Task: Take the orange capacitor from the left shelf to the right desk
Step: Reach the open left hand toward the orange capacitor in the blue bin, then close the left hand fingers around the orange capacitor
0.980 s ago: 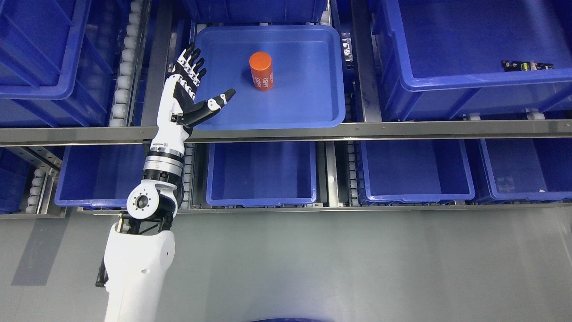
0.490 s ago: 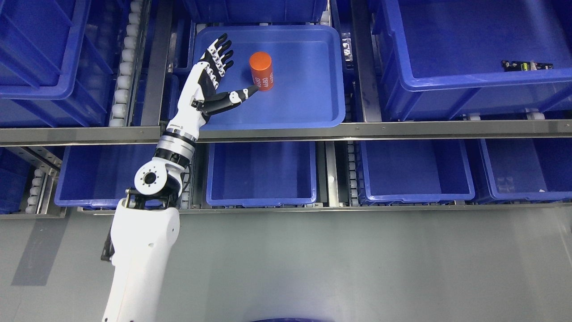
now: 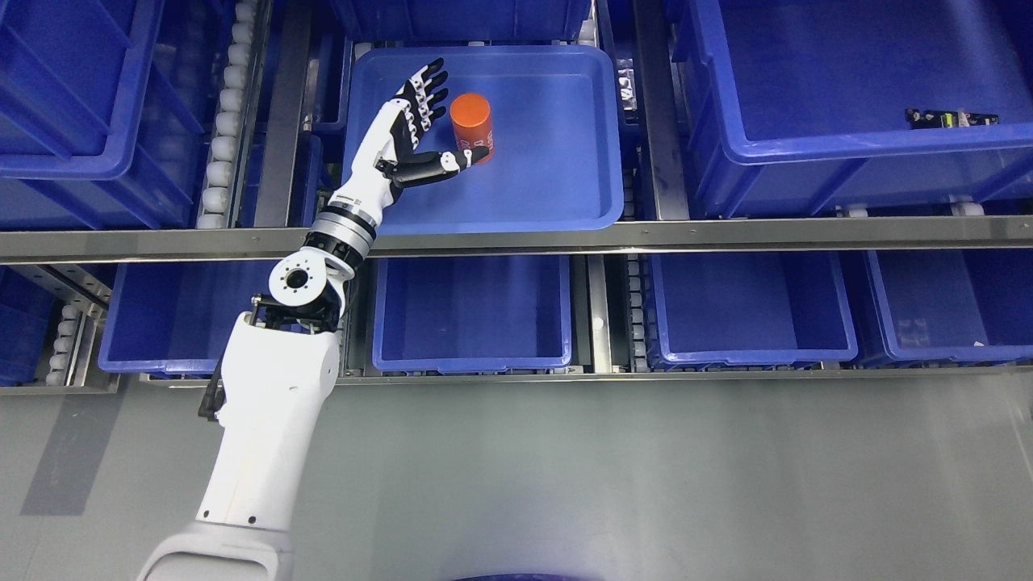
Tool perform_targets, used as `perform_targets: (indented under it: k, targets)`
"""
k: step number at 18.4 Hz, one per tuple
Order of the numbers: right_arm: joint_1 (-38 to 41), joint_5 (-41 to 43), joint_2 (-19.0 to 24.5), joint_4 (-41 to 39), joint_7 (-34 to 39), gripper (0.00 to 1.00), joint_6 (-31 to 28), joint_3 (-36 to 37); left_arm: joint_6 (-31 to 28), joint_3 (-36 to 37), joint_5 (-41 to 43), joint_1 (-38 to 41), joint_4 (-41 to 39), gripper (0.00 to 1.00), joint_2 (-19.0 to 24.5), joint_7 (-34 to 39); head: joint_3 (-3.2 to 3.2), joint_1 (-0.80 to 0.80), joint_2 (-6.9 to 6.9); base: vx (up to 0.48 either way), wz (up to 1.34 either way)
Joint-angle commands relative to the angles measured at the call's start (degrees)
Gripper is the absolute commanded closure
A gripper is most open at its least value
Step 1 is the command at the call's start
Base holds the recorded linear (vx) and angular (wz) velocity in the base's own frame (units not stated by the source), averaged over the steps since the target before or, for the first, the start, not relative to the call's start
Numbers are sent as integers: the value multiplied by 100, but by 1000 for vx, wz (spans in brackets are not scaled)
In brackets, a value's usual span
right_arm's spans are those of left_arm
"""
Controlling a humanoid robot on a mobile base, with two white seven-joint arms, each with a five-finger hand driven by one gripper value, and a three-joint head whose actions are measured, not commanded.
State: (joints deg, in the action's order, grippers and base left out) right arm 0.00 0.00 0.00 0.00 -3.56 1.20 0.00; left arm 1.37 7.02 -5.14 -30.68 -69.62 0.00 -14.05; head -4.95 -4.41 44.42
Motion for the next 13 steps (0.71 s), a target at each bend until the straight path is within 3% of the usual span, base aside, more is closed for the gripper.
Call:
perform_targets:
  k: [1, 7, 13]
  targets:
    - [114, -18, -100, -100, -5, 0, 3, 97, 12, 545, 83, -438, 1433, 1, 100, -1, 0, 0, 0, 0, 0]
    - [114, -18, -100, -100, -5, 0, 3, 97, 12, 633, 92, -895, 1811, 5, 100, 34, 0, 0, 0, 0, 0]
    - [114, -18, -100, -100, -5, 0, 3, 97, 12, 686, 75, -993, 1829, 17, 100, -1, 0, 0, 0, 0, 0]
